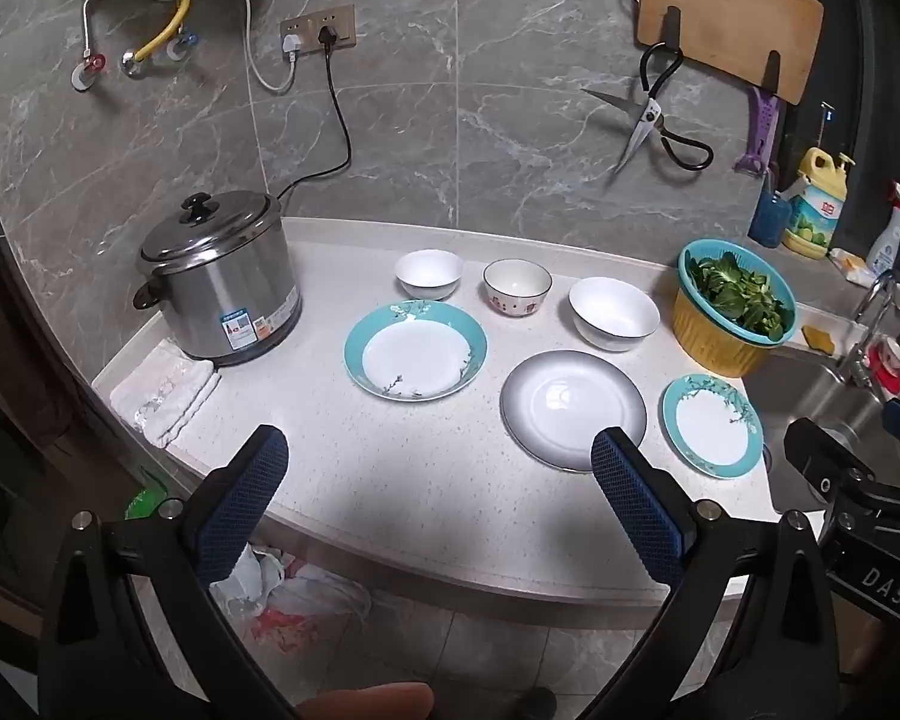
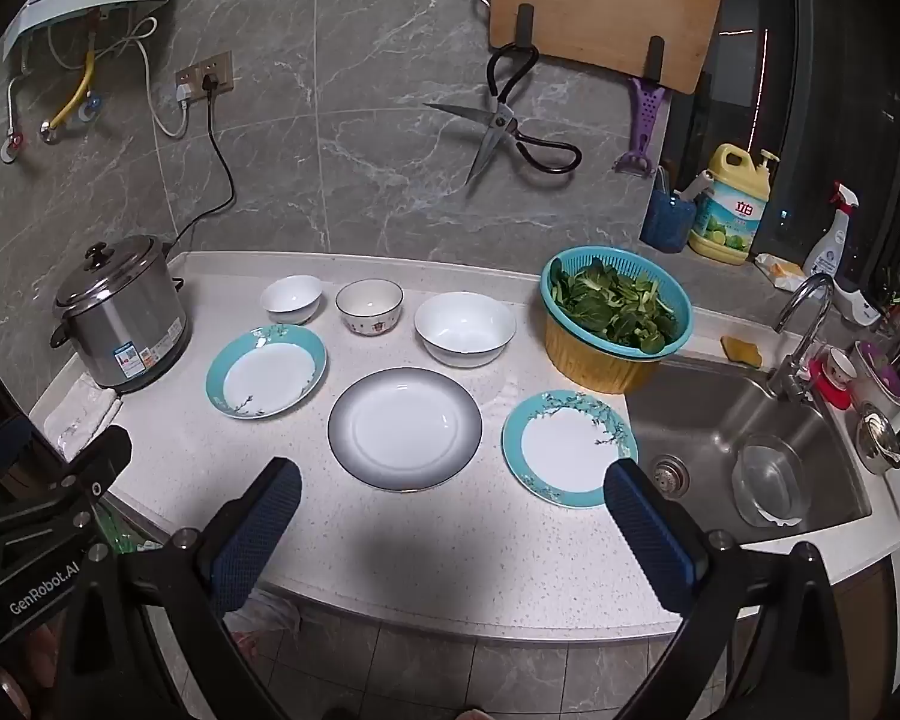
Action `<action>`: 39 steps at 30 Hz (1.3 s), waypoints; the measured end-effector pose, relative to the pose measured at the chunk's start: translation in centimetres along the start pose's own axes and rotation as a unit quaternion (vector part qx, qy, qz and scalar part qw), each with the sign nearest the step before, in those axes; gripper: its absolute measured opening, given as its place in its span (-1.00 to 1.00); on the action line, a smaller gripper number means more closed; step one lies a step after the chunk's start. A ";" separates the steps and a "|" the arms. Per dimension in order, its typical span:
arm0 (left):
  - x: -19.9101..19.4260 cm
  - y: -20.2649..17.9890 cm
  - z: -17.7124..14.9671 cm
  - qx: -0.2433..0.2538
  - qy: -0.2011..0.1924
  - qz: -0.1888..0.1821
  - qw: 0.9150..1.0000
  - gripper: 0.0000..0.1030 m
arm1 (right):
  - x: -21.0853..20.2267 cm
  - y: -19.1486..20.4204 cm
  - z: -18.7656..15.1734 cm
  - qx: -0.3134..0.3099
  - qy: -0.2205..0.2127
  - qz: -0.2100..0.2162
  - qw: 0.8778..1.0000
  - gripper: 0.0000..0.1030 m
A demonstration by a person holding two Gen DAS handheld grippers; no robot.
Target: Organize plates and bowls
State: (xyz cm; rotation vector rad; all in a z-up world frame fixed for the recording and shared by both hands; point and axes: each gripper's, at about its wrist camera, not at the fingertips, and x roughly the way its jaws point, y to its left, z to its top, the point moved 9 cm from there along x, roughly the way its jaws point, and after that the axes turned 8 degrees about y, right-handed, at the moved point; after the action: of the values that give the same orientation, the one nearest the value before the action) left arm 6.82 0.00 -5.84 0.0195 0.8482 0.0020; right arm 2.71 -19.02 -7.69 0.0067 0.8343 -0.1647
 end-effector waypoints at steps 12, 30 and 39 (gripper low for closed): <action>0.3 0.8 -1.4 -0.005 0.004 -0.008 1.000 0.99 | -0.1 -0.4 -0.4 0.004 0.001 0.003 1.000 1.00; 0.7 0.0 -2.2 -0.004 0.012 -0.005 1.000 0.99 | -0.1 -0.6 -0.5 0.004 0.002 0.004 1.000 1.00; 1.1 -0.2 -2.5 -0.004 0.015 -0.004 1.000 0.99 | 0.1 -0.7 -0.4 0.005 0.003 0.004 1.000 1.00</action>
State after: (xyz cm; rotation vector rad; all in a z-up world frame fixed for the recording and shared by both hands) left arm 5.62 -0.11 -8.34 0.0086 0.8790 -0.0027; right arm 2.39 -19.68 -7.96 0.0192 0.8396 -0.1621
